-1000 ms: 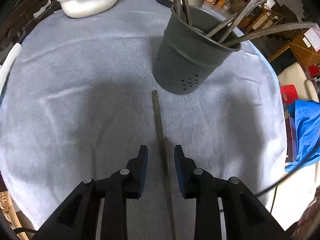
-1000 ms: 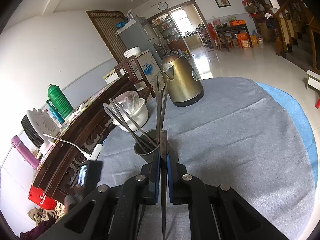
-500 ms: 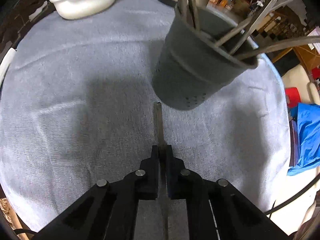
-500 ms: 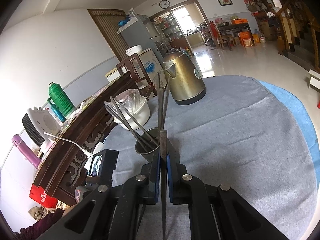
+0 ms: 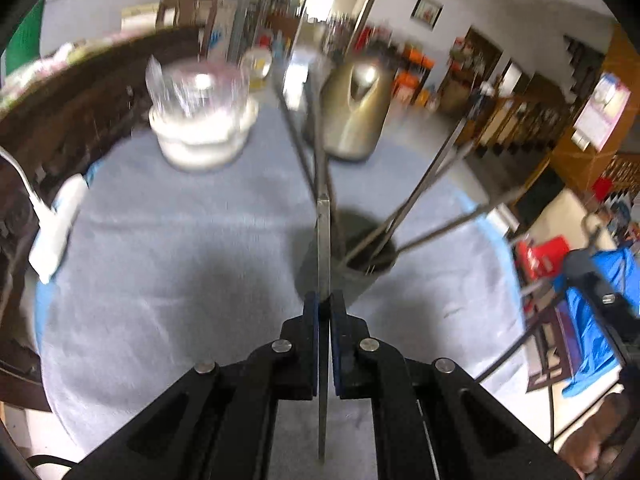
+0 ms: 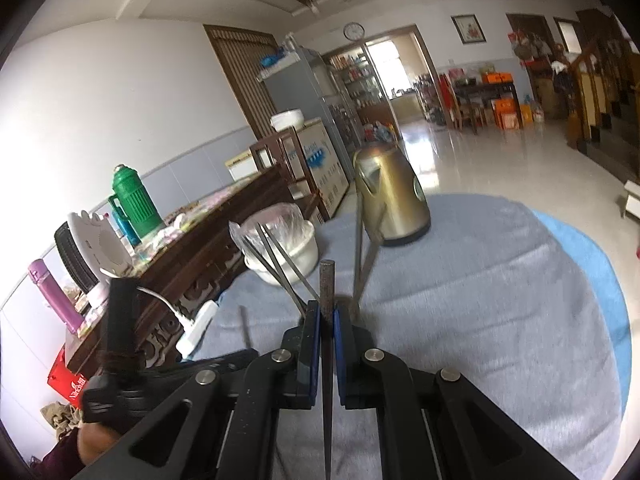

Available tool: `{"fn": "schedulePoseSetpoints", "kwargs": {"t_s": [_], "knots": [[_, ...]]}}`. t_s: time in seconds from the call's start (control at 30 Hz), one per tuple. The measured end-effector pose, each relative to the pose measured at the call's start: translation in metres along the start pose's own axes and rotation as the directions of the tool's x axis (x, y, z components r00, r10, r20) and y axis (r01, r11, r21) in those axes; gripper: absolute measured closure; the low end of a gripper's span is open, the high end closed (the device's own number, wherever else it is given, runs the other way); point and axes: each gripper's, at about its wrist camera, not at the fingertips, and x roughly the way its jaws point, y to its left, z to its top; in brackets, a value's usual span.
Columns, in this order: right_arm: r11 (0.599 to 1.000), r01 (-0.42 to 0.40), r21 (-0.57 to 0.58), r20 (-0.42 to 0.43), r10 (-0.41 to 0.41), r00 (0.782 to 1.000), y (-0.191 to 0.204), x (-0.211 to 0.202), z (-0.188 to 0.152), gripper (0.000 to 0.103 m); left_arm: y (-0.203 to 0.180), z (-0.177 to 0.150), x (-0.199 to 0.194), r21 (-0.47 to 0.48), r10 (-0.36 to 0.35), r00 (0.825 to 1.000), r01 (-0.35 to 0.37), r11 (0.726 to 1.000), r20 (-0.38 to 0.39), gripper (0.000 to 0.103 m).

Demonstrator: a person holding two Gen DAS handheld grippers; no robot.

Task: Organize utensils
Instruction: 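Lower both held utensils into the grey cup and open both tools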

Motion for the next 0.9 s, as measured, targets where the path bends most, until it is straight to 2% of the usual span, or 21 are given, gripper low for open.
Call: {"fn": "schedulePoseSetpoints", "kwargs": {"t_s": [0.13, 0.23, 0.47, 0.6, 0.77, 0.83, 0.9], "knots": [[1.0, 0.0, -0.026, 0.084, 0.003, 0.996, 0.012, -0.01, 0.016, 0.096, -0.004, 0.009, -0.029, 0.005, -0.027, 0.993, 0.027, 1.0, 0.114, 0.098], [0.999, -0.001, -0.046, 0.158, 0.008, 0.987, 0.022, -0.018, 0.029, 0.096, -0.005, 0.027, -0.049, 0.008, -0.039, 0.978, 0.038, 0.999, 0.204, 0.098], [0.996, 0.033, -0.086, 0.281, -0.008, 0.96, 0.042, -0.015, 0.059, 0.096, -0.008, 0.066, -0.08, 0.014, -0.044, 0.941, 0.042, 0.999, 0.337, 0.098], [0.991, 0.074, -0.108, 0.339, -0.033, 0.94, 0.051, -0.005, 0.072, 0.096, -0.014, 0.086, -0.076, 0.017, -0.025, 0.915, 0.02, 1.0, 0.403, 0.098], [0.989, 0.107, -0.098, 0.365, -0.064, 0.929, 0.05, 0.019, 0.078, 0.096, -0.018, 0.095, -0.061, 0.004, -0.007, 0.884, 0.007, 1.0, 0.467, 0.098], [0.987, 0.126, -0.097, 0.354, -0.084, 0.931, 0.047, 0.034, 0.076, 0.096, -0.021, 0.092, -0.054, 0.002, 0.015, 0.883, -0.018, 1.0, 0.47, 0.097], [0.987, 0.13, -0.093, 0.333, -0.092, 0.938, 0.042, 0.045, 0.074, 0.096, -0.021, 0.086, -0.041, 0.002, 0.027, 0.892, -0.032, 0.999, 0.451, 0.097]]}}
